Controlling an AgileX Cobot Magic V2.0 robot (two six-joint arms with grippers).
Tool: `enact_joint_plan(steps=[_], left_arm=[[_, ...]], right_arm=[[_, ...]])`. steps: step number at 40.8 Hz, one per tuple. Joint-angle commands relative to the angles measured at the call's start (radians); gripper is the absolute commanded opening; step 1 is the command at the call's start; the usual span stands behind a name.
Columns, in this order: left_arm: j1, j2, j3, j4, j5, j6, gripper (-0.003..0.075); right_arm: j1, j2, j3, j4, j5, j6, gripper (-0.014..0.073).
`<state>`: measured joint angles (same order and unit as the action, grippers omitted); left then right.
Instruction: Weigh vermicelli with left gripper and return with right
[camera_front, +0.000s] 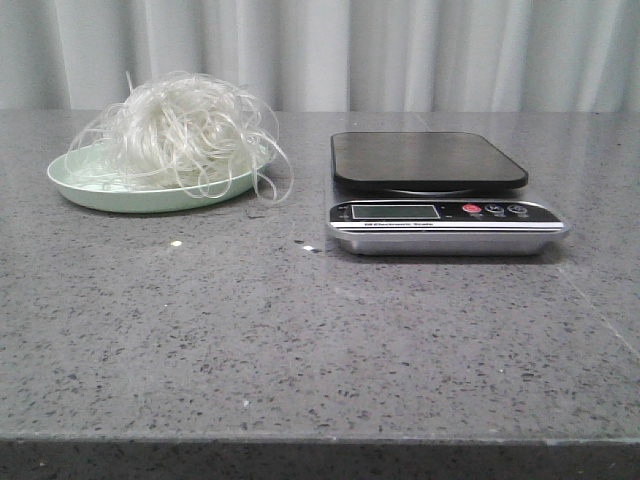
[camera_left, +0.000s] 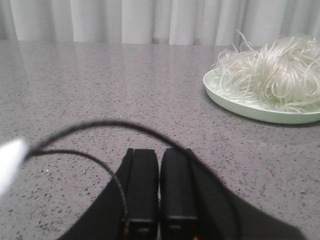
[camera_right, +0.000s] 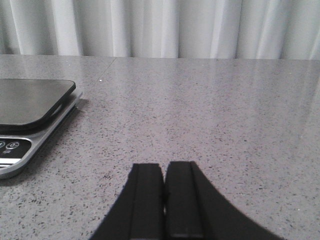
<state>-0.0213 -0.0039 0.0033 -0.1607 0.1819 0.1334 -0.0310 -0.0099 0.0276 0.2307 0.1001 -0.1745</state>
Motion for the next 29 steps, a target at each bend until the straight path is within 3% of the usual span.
enact_joint_plan(steps=[1, 21, 29], left_arm=[[0.002, -0.019, 0.006, -0.012, -0.076, -0.01, 0.0137], [0.002, -0.019, 0.006, -0.016, -0.086, -0.01, 0.0137], [0.002, -0.019, 0.006, -0.041, -0.192, -0.01, 0.0136]], right_arm=[[-0.004, -0.016, -0.008, 0.0, -0.081, -0.007, 0.0151], [-0.004, -0.016, -0.008, 0.0, -0.081, -0.007, 0.0151], [-0.004, -0.016, -0.008, 0.0, -0.081, -0.007, 0.0151]])
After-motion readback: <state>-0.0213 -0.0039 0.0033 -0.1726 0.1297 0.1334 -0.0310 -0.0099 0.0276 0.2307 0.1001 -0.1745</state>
